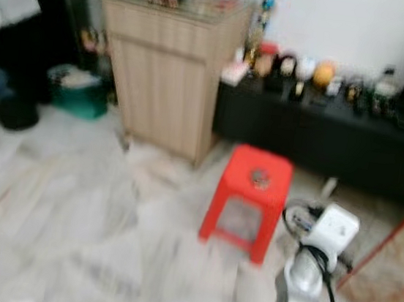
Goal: Hang keys on a hook
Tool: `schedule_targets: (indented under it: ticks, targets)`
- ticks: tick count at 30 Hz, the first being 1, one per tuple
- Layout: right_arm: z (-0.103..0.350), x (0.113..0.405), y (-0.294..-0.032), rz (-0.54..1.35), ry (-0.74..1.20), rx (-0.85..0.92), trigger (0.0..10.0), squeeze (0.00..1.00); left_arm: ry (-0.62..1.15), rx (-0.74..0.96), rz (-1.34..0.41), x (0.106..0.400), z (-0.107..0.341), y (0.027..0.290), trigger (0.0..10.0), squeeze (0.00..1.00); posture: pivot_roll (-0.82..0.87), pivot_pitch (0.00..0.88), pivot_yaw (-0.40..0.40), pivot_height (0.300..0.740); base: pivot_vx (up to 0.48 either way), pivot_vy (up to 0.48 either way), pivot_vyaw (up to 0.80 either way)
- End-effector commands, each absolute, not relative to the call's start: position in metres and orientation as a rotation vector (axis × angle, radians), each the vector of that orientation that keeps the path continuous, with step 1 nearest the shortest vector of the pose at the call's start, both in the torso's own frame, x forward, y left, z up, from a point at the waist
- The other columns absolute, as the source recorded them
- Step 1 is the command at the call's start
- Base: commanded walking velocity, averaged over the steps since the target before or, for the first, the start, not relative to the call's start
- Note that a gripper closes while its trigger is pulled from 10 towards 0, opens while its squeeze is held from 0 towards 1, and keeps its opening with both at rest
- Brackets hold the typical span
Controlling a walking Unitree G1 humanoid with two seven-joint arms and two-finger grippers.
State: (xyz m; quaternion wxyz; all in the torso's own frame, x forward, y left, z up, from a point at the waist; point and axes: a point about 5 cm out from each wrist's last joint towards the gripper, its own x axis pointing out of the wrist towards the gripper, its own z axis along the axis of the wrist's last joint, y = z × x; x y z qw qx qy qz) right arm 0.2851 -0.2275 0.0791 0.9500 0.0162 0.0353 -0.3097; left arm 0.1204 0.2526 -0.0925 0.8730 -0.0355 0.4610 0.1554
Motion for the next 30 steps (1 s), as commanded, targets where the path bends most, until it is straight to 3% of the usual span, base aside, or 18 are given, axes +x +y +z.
schedule_targets:
  ticks: [1, 10, 18, 20, 23, 28, 30]
  targets:
    - [0.085, 0.285, -0.235, -0.658, 0.048, 0.033, 10.0, 0.00, 0.946, -0.075, 0.301, 0.127, -0.091, 0.249, 10.0, 0.00, -0.05, 0.000, -0.066, 0.740, 0.000, 0.000, 0.00]
    - [0.084, 0.286, -0.227, -0.653, 0.050, 0.048, 10.0, 0.00, 0.956, -0.074, 0.310, 0.114, -0.091, 0.259, 10.0, 0.00, -0.04, 0.000, -0.066, 0.740, 0.000, 0.000, 0.00]
    - [0.086, 0.289, -0.225, -0.656, 0.039, 0.062, 10.0, 0.00, 0.942, -0.084, 0.305, 0.121, -0.090, 0.259, 10.0, 0.00, -0.03, 0.000, -0.068, 0.740, 0.000, 0.000, 0.00]
    - [0.086, 0.290, -0.224, -0.648, 0.036, 0.130, 10.0, 0.00, 0.942, -0.085, 0.302, 0.122, -0.090, 0.258, 10.0, 0.00, -0.03, 0.000, -0.068, 0.740, 0.000, 0.000, 0.00]
    - [0.076, 0.298, -0.210, -0.539, 0.107, 0.412, 10.0, 0.00, 0.947, -0.088, 0.286, 0.122, -0.091, 0.252, 10.0, 0.00, -0.04, 0.000, -0.064, 0.740, 0.000, 0.000, 0.00]
    - [0.066, 0.299, -0.204, -0.546, 0.190, 0.539, 10.0, 0.00, 0.951, -0.088, 0.275, 0.122, -0.093, 0.246, 10.0, 0.00, -0.04, 0.000, -0.064, 0.740, 0.000, 0.000, 0.00]
    - [0.066, 0.300, -0.205, -0.522, 0.201, 0.434, 10.0, 0.00, 0.950, -0.086, 0.271, 0.121, -0.094, 0.244, 10.0, 0.00, -0.03, 0.000, -0.064, 0.740, 0.000, 0.000, 0.00]
